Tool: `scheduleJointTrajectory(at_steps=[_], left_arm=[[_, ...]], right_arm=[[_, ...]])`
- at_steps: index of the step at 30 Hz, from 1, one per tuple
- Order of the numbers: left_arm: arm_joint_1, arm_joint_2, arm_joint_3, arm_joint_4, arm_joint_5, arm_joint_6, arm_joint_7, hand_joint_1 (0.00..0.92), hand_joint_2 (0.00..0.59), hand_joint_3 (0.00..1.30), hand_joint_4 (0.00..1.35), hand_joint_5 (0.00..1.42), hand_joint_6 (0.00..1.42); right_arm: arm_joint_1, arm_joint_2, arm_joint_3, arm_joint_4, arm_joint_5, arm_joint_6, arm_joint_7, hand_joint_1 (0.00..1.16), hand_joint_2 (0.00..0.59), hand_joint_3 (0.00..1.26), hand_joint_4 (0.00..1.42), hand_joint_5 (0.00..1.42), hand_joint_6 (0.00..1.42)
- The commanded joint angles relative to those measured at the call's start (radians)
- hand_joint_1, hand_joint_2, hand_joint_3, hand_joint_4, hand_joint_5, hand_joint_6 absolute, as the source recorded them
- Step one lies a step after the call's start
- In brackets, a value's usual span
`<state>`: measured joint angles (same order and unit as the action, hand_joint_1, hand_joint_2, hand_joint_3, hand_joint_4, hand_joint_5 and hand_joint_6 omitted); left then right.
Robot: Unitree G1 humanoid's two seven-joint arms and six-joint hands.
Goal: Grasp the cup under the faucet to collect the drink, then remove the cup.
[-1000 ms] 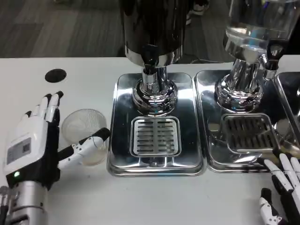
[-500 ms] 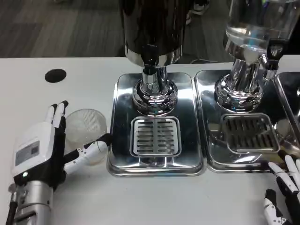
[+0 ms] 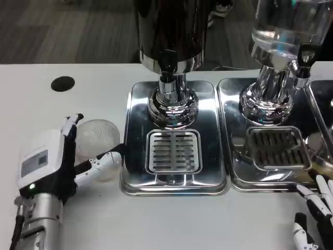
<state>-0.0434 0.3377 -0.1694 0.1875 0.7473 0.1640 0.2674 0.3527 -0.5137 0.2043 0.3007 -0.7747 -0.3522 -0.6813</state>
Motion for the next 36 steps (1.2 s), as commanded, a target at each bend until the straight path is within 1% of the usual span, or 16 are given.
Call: scheduleJointTrajectory(at_steps=[1,2,3,5,8,10,13,16,22,27,36], left_arm=[[0.000,-0.013,-0.026,0.026,-0.019,0.002,-0.017,0.204,0.080,0.37,0.33,0.73,0.95],[0.000,-0.013,-0.028,0.024,-0.017,0.006,-0.018,0.241,0.084,0.43,0.39,0.78,1.04],[0.000,-0.013,-0.030,0.022,-0.015,0.009,-0.017,0.256,0.091,0.46,0.43,0.82,1.12],[0.001,-0.013,-0.032,0.019,-0.012,0.015,-0.015,0.294,0.101,0.53,0.50,0.91,1.22],[0.004,-0.012,-0.038,0.010,0.001,0.026,-0.006,0.331,0.100,0.57,0.55,0.95,1.28],[0.005,-0.012,-0.042,0.006,0.007,0.034,-0.001,0.363,0.087,0.60,0.57,0.96,1.32],[0.010,-0.020,-0.042,0.003,0.011,0.045,0.015,0.426,0.071,0.65,0.62,0.99,1.35],[0.012,-0.026,-0.045,0.004,0.014,0.057,0.032,0.463,0.050,0.69,0.67,1.00,1.36],[0.024,-0.046,-0.044,-0.008,0.014,0.053,0.113,0.515,0.034,0.76,0.75,1.02,1.39],[0.035,-0.054,-0.040,-0.014,0.009,0.031,0.172,0.536,0.023,0.80,0.81,1.04,1.40],[0.054,-0.055,-0.042,-0.018,0.009,0.009,0.231,0.553,0.019,0.82,0.83,1.04,1.38]], right_arm=[[0.008,0.000,-0.016,0.017,0.018,-0.026,-0.025,0.14,0.555,0.24,0.00,0.00,0.05],[0.007,0.000,-0.015,0.018,0.019,-0.030,-0.027,0.14,0.555,0.25,0.00,0.00,0.06],[0.005,0.000,-0.014,0.020,0.019,-0.033,-0.028,0.14,0.555,0.25,0.00,0.00,0.06],[0.003,0.001,-0.013,0.021,0.018,-0.035,-0.028,0.14,0.555,0.25,0.00,0.00,0.06],[0.000,0.004,-0.012,0.025,0.020,-0.038,-0.026,0.14,0.555,0.26,0.00,0.00,0.07],[-0.001,0.005,-0.011,0.029,0.020,-0.039,-0.026,0.14,0.555,0.27,0.00,0.00,0.07],[0.000,0.005,-0.012,0.035,0.022,-0.042,-0.027,0.14,0.555,0.27,0.00,0.00,0.07],[0.001,0.004,-0.013,0.041,0.024,-0.046,-0.028,0.14,0.555,0.28,0.00,0.00,0.09],[0.000,0.005,-0.015,0.056,0.028,-0.055,-0.027,0.14,0.555,0.29,0.00,0.00,0.09],[0.001,0.004,-0.016,0.057,0.029,-0.057,-0.025,0.14,0.556,0.29,0.00,0.00,0.10],[0.003,0.005,-0.016,0.054,0.029,-0.056,-0.021,0.13,0.560,0.29,0.00,0.00,0.11]])
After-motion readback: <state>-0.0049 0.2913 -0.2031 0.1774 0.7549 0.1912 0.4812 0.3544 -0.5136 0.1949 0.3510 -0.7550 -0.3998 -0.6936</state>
